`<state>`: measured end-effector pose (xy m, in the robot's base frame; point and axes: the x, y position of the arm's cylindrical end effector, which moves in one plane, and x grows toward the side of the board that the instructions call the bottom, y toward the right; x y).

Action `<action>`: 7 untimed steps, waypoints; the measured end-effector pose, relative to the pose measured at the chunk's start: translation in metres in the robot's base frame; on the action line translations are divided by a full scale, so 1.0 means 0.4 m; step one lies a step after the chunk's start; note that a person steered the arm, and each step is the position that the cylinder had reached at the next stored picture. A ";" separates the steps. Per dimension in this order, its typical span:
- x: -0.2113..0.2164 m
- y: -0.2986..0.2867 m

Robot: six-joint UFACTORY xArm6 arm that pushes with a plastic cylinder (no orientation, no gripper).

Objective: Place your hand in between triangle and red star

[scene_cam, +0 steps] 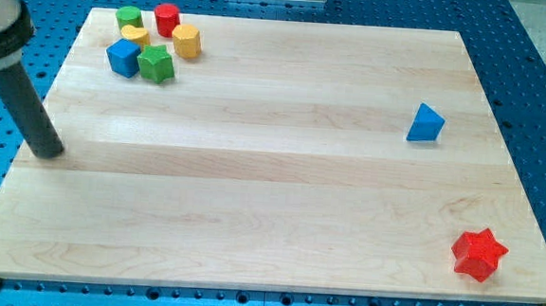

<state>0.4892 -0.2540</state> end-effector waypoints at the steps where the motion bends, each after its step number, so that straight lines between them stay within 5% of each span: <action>1: 0.105 0.077; 6: 0.077 0.082; 7: 0.089 0.348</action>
<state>0.5247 -0.1148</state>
